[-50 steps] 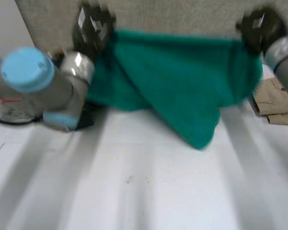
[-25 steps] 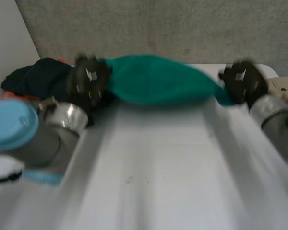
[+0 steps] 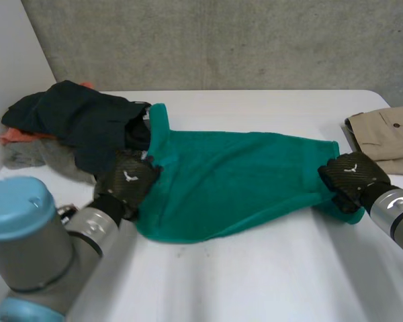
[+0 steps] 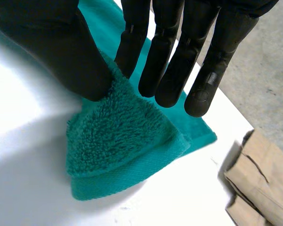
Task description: Fold the laundry.
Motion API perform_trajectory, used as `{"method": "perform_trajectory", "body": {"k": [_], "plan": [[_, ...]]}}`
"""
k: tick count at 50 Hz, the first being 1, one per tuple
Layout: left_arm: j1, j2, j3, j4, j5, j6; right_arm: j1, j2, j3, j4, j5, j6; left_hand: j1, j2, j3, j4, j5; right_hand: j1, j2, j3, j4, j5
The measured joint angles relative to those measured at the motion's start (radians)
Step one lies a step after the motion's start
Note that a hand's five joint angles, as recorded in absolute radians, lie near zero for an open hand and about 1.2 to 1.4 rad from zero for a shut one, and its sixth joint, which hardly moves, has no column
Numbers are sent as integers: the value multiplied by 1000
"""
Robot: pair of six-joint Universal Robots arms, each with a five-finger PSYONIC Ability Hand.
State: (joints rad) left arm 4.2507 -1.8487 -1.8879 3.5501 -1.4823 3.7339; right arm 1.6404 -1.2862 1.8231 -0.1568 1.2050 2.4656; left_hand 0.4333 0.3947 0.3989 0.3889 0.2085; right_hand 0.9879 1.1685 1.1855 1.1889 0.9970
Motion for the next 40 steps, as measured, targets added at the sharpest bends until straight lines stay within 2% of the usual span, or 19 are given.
{"method": "perform_trajectory", "body": {"k": [2, 4, 8, 14, 22, 28, 33, 40], "plan": [[42, 0, -1, 1, 46, -15, -7, 2, -2, 0, -1, 0, 0, 0, 0, 0, 0, 0, 0, 0, 0, 0], [114, -3, -3, 0, 138, -35, -15, 8, -6, -1, -2, -1, 0, 0, 0, 0, 0, 0, 0, 0, 0, 0], [198, -23, -13, -1, 274, -45, -22, 19, -13, -1, -2, -1, 0, 0, 0, 0, 0, 0, 0, 0, 0, 0], [261, -67, -21, 7, 399, -34, -26, 32, -23, -1, -1, 2, 0, 0, 0, 1, 1, 0, 0, 0, 0, 0], [285, -116, -1, 38, 441, -4, -26, 39, -24, -1, 0, 5, 0, 0, 0, 2, 4, 0, 0, 0, 0, 0], [289, -220, 42, 97, 447, 141, -25, 52, -22, -1, 2, 5, 1, 17, 14, 21, 33, 0, 0, 0, 0, 0], [287, -284, 80, 104, 446, 216, -24, 54, -19, -1, 4, 4, 8, 58, 56, 67, 77, 0, 0, 0, 0, 0], [283, -319, 125, 100, 443, 232, -24, 55, -16, -1, 4, 3, 70, 107, 106, 120, 113, 0, 0, 0, 0, 0]]}}
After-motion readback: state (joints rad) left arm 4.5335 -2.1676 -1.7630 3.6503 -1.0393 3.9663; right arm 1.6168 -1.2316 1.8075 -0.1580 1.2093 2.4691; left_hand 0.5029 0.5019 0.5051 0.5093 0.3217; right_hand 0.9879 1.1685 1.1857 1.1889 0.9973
